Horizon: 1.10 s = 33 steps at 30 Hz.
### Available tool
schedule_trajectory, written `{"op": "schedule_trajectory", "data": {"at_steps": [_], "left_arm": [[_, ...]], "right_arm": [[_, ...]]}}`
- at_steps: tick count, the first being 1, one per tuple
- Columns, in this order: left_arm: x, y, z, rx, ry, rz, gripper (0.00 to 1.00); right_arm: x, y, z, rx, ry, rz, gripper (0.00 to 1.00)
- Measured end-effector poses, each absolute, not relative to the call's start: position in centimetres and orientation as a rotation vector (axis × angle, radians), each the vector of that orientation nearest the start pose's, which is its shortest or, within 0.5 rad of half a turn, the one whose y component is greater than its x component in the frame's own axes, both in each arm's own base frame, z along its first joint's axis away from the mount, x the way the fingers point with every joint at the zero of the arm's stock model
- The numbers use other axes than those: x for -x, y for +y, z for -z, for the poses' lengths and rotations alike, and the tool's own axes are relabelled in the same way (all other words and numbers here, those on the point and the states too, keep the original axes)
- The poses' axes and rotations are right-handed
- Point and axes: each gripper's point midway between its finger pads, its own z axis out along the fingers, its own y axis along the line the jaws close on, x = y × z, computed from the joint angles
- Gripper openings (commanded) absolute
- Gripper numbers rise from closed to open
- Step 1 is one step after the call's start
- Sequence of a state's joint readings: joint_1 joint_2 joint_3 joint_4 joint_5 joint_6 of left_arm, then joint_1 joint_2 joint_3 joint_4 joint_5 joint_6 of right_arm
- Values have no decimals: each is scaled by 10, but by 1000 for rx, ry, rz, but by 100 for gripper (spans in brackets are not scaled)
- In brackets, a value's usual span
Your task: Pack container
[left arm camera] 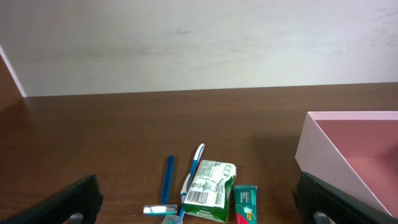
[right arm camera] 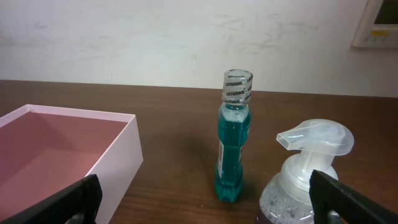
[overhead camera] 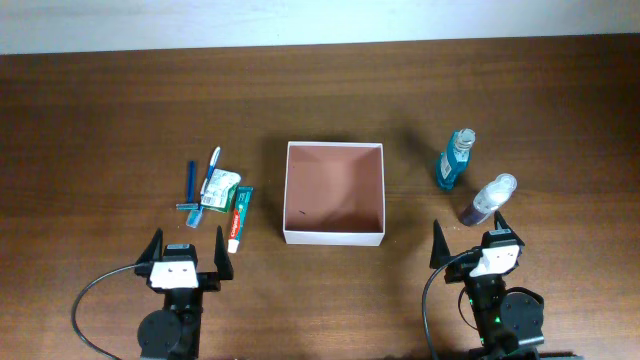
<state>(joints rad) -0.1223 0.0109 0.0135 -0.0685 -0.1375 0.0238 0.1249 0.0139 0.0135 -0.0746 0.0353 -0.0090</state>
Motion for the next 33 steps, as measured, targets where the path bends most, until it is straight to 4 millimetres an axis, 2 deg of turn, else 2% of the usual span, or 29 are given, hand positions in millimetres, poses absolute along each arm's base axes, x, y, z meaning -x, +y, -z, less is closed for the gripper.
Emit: {"op": "schedule_trajectory", "data": {"at_steps": [20, 25, 28, 33], "left_arm": [[-246, -7, -161, -15, 1636, -36, 99], [-246, -15, -162, -52, 1629, 4, 99], [-245, -29, -167, -115, 1609, 72, 99], [-238, -42, -153, -183, 1709, 135, 100]], "right_arm": [[-245, 25, -159, 83, 1644, -59, 98], [-245, 25, -159, 83, 1644, -59, 98], [-245, 25, -159, 83, 1644, -60, 98], [-245, 25, -159, 83, 1644, -60, 98]]}}
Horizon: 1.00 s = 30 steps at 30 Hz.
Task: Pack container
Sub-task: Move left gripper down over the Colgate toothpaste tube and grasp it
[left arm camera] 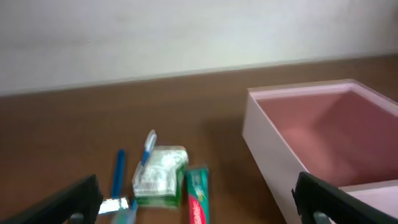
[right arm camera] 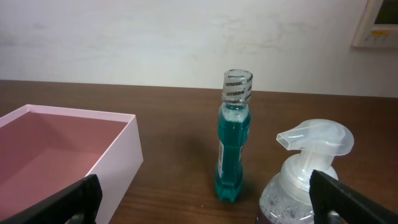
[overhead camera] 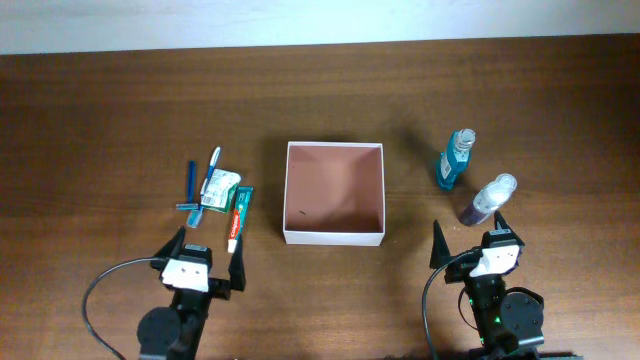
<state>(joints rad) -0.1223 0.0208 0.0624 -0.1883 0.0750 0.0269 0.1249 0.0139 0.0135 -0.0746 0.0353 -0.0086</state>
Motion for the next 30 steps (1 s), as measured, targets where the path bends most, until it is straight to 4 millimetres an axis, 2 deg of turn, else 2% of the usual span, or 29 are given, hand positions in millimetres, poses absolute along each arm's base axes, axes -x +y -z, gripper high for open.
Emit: {"op": "schedule_trajectory", "data": {"at_steps": [3, 4, 5, 9, 12, 16, 18, 22, 27, 30], "left_arm": [[-232, -46, -159, -207, 1774, 159, 99], [-231, -46, -166, -209, 1783, 161, 99], [-233, -48, -185, -213, 1779, 166, 99], [-245, -51, -209, -226, 1915, 175, 99], [-260, -53, -201, -235, 2119, 183, 99], [-272, -55, -175, -243, 2490, 193, 99], [-282, -56, -171, -244, 2600, 194, 99], [-289, -57, -156, -245, 2755, 197, 99], [-290, -57, -137, -245, 2843, 197, 99], [-290, -57, -132, -244, 2862, 197, 99]], "right_arm": [[-245, 25, -159, 83, 1644, -60, 98], [-245, 25, -158, 83, 1645, -60, 98], [-245, 25, -159, 83, 1644, -60, 98], [-245, 25, -159, 83, 1641, -60, 98], [-245, 25, -159, 82, 1642, -60, 98], [-245, 25, -159, 82, 1641, -60, 98], [-245, 25, -159, 83, 1641, -60, 98], [-245, 25, -159, 82, 1642, -60, 98], [-245, 25, -159, 82, 1641, -60, 98], [-245, 25, -159, 83, 1641, -60, 98]]}}
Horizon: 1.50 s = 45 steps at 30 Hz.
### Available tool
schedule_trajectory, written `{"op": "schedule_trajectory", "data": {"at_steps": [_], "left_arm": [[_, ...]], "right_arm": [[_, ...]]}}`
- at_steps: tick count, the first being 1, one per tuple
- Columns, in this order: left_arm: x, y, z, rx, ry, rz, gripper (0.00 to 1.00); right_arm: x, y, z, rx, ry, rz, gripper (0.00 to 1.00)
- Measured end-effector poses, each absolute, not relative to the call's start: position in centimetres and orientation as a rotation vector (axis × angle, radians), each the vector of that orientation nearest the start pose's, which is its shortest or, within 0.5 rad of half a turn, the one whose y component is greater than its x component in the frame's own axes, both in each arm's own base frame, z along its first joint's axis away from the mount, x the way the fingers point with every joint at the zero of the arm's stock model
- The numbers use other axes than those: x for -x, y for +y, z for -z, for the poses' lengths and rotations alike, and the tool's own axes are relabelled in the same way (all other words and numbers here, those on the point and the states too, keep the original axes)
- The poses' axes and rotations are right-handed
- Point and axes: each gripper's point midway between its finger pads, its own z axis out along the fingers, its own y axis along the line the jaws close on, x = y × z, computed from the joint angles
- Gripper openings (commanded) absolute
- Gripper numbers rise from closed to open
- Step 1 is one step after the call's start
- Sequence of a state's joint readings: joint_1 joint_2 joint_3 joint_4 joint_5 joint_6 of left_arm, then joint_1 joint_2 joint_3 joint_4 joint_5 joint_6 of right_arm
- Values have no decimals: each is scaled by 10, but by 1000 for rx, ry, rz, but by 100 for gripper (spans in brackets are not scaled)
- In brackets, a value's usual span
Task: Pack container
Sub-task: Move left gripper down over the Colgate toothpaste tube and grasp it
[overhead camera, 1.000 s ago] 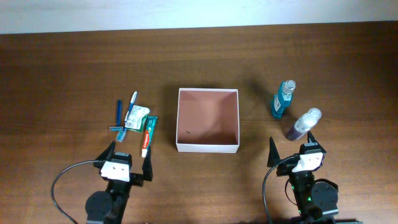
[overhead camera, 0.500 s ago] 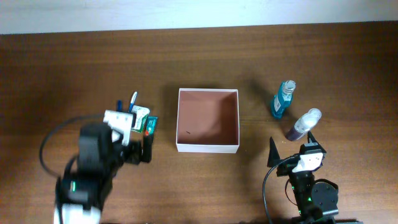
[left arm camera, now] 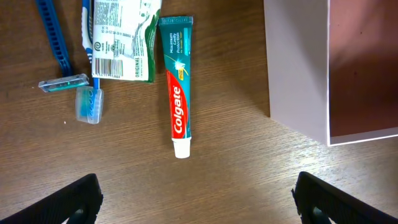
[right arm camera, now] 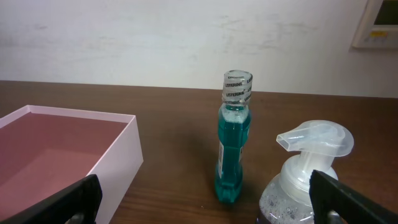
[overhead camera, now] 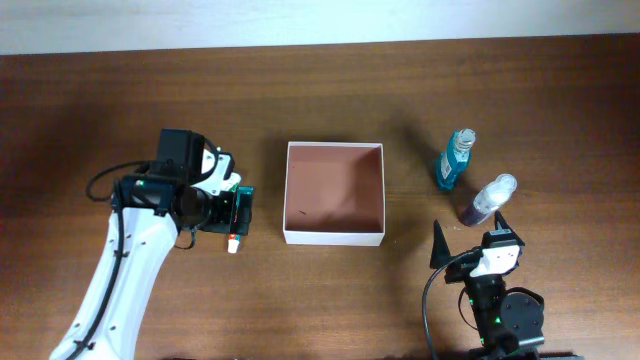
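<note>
The pink-lined white box [overhead camera: 335, 238] sits mid-table, open at the top. Left of it lie a Colgate toothpaste tube [left arm camera: 176, 87], a green packet [left arm camera: 121, 40], a blue razor [left arm camera: 55, 46] and a capped toothbrush [left arm camera: 89, 102]. My left gripper [left arm camera: 199, 205] hangs open above them, pointing down, the tube just ahead of its jaws; overhead it partly hides them [overhead camera: 220, 198]. A teal mouthwash bottle [right arm camera: 234, 143] and a clear pump bottle [right arm camera: 308, 171] stand right of the box. My right gripper [right arm camera: 205, 202] rests open near the table's front edge, behind the pump bottle.
The box's white side wall [left arm camera: 295, 62] lies close to the right of the toothpaste. A pale wall [right arm camera: 186, 37] backs the far table edge. Black cables loop beside both arm bases.
My left arm has gone from its low rest at the front edge to hanging over the toiletries, camera now looking straight down on the toothpaste. The right arm has not moved.
Both grippers first rested open at the front edge, facing the back wall. Then the left one had turned toward the box. Now it hangs open over the toothpaste and packet. No object has moved; the box holds nothing.
</note>
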<state>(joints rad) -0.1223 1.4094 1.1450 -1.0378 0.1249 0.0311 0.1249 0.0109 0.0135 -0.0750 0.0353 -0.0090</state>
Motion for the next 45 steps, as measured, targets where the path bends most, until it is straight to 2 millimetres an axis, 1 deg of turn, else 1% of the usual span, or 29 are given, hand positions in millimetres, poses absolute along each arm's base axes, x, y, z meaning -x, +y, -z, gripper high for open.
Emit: {"op": "schedule_trajectory", "data": {"at_steps": [4, 6, 7, 10, 12, 13, 14, 18, 23, 24, 26, 27, 33, 35, 36, 38, 42, 45], "left_arm": [[-288, -58, -132, -245, 2871, 203, 93], [-287, -58, -132, -245, 2872, 207, 84], [-287, -58, -132, -248, 2872, 207, 82], [-287, -58, -131, -249, 2873, 208, 81], [-287, -59, -129, -239, 2881, 212, 82], [-288, -59, -127, -233, 2889, 214, 92], [-288, -59, -126, -229, 2896, 214, 99], [-296, -60, -120, -216, 2888, 216, 99], [-306, -61, -122, -213, 2850, 217, 99], [-307, -61, -122, -213, 2849, 217, 96], [-306, -61, -122, -213, 2853, 217, 82], [-305, -61, -122, -205, 2855, 218, 77], [-309, -61, -117, -207, 2854, 218, 57], [-309, -61, -110, -207, 2870, 218, 54], [-308, -61, -103, -207, 2888, 218, 50], [-305, -61, -91, -205, 2927, 217, 47], [-299, -60, -69, -202, 3003, 216, 45], [-298, -60, -60, -202, 3033, 215, 43]], "right_arm": [[-245, 25, -159, 83, 1641, -60, 98], [-245, 25, -159, 83, 1642, -60, 98], [-245, 25, -159, 83, 1642, -60, 98], [-245, 25, -159, 83, 1641, -59, 98], [-245, 25, -159, 82, 1641, -60, 98], [-245, 25, -159, 83, 1642, -60, 98], [-245, 25, -159, 83, 1642, -60, 98], [-245, 25, -159, 83, 1642, -60, 98], [-245, 25, -159, 82, 1641, -60, 98], [-245, 25, -159, 82, 1641, -60, 98], [-245, 25, -159, 83, 1642, -60, 98], [-245, 25, -159, 83, 1642, -60, 98], [-245, 25, -159, 83, 1642, -60, 98], [-245, 25, -159, 83, 1642, -60, 98], [-245, 25, -159, 83, 1642, -60, 98], [-245, 25, -159, 83, 1642, -60, 98], [-245, 25, -159, 83, 1641, -60, 98], [-245, 25, -159, 82, 1641, -60, 98]]}}
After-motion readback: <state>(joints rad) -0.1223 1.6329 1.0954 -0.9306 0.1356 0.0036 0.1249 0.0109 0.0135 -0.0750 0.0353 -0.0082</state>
